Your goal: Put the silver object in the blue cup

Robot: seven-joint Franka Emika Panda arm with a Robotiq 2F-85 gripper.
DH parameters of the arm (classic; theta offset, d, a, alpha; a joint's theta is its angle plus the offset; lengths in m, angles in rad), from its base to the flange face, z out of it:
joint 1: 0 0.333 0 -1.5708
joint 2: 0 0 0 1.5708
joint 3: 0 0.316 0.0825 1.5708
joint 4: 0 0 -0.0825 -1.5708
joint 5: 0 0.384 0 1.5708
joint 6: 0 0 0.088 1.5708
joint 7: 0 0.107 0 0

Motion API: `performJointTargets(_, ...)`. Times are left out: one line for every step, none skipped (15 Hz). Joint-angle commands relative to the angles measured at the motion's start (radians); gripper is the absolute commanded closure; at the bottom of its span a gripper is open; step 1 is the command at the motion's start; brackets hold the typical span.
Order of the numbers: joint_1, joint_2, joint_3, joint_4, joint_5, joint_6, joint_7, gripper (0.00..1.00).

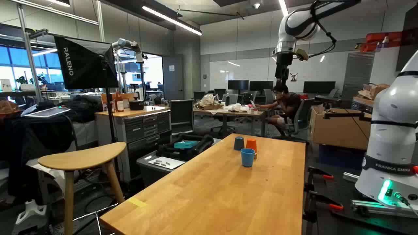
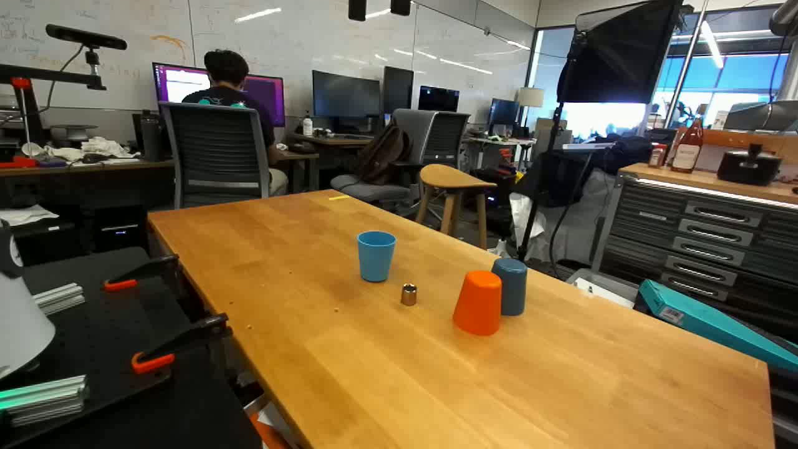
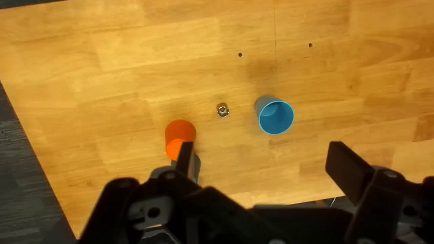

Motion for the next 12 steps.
performJointTargets(-0.013, 0.002, 0.011, 0.005, 0.005, -0.001, -0.005, 0.0)
performJointTargets(-0.013, 0.001, 0.011, 0.008, 0.005, -0.001, -0.005, 0.0)
performJointTargets(-0.013, -0.001, 0.011, 0.009, 0.005, -0.001, -0.005, 0.0)
performJointTargets(-0.009, 0.053, 0.019, 0.034, 0.008, 0.0, 0.025, 0.0)
performJointTargets(-0.007, 0.097, 0.022, 0.048, 0.015, 0.022, 0.046, 0.0)
performJointTargets(-0.003, 0.164, 0.024, 0.071, 0.026, 0.05, 0.071, 0.0)
performJointTargets(-0.002, 0.214, 0.026, 0.088, 0.033, 0.065, 0.086, 0.0)
performJointTargets(0.0, 0.278, 0.027, 0.104, 0.049, 0.097, 0.1, 0.0)
performJointTargets(-0.001, 0.335, 0.032, 0.12, 0.064, 0.127, 0.117, 0.0)
performJointTargets(-0.003, 0.394, 0.037, 0.137, 0.083, 0.163, 0.13, 0.0)
performJointTargets(-0.004, 0.456, 0.045, 0.156, 0.097, 0.198, 0.14, 0.0)
performJointTargets(-0.01, 0.505, 0.051, 0.164, 0.103, 0.234, 0.153, 0.0)
